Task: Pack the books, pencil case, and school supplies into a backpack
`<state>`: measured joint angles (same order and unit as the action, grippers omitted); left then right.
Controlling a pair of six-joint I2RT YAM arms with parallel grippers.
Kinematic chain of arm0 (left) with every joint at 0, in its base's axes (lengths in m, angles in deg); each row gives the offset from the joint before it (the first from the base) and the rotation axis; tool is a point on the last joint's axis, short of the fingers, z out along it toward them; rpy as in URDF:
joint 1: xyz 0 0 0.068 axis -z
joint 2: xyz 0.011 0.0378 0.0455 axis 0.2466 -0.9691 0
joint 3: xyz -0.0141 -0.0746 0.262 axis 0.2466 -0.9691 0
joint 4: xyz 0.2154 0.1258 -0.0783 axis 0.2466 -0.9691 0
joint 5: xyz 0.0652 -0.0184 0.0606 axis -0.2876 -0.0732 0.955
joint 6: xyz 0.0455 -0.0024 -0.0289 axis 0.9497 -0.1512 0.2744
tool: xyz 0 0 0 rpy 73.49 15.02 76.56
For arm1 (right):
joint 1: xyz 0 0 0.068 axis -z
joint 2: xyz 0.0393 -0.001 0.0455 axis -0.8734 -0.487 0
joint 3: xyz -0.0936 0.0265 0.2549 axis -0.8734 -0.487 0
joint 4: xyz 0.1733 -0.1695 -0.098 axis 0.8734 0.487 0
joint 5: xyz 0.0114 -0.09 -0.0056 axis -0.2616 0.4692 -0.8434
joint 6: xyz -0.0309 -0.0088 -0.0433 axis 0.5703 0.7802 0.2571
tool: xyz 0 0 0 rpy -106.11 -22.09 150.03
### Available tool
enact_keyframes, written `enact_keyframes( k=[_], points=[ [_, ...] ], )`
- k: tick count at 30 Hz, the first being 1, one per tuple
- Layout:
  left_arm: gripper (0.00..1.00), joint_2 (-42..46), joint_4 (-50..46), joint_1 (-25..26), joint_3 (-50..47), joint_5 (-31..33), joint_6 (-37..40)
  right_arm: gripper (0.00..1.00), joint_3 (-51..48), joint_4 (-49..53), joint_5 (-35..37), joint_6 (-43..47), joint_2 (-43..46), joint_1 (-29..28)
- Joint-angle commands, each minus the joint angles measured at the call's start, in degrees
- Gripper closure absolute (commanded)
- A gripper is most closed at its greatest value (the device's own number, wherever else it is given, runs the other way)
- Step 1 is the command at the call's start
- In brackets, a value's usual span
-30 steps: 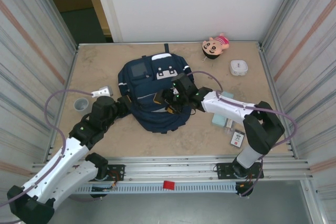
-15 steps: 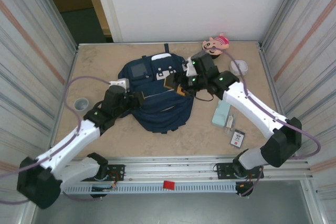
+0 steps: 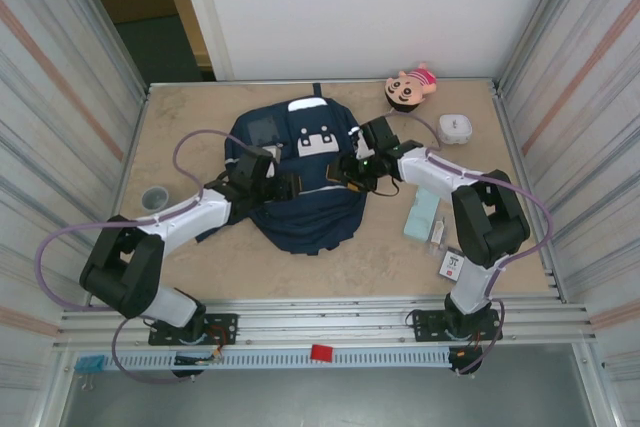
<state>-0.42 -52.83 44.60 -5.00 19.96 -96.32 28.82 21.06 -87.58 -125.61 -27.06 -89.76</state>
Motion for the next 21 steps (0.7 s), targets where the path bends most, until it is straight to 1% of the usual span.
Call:
enact_keyframes(
  k=[1, 4, 7, 9, 12, 15, 17, 19, 21],
  points=[
    [0.37, 4.0, -3.1, -0.7, -6.0, 2.7, -0.8, 0.44, -3.6, -3.6, 1.0, -1.6, 1.5, -3.6],
    [0.37, 8.9, -5.3, -0.6, -11.0, 4.9, -2.0, 0.42, -4.3, -4.1, 2.6, -2.4, 2.3, -6.6],
    [0.37, 15.1, -8.5, -0.7, -14.8, 6.9, -3.0, 0.40, -3.6, -3.2, 3.6, -2.9, 4.1, -8.0],
    [0.37, 19.8, -11.3, -0.7, -15.8, 8.6, -3.3, 0.39, -2.5, -0.6, 4.2, -2.5, 6.2, -8.0],
    [0.36, 27.6, -15.6, -0.7, -15.5, 11.2, -3.1, 0.37, 0.3, 8.7, 7.0, 0.7, 10.2, -6.1],
    [0.35, 33.9, -17.7, -0.8, -13.9, 13.6, -2.1, 0.33, 3.6, 21.7, 9.9, 5.3, 13.4, -0.5],
    [0.34, 36.5, -18.1, -0.7, -12.5, 14.2, -0.8, 0.30, 5.1, 30.6, 13.9, 9.0, 15.0, 5.3],
    [0.34, 37.3, -18.2, -0.8, -10.8, 14.2, 0.4, 0.28, 6.1, 37.0, 17.5, 12.5, 15.4, 11.3],
    [0.34, 36.8, -18.3, -0.7, -9.1, 13.6, 1.6, 0.26, 6.7, 41.3, 19.4, 15.7, 14.8, 16.7]
  ],
)
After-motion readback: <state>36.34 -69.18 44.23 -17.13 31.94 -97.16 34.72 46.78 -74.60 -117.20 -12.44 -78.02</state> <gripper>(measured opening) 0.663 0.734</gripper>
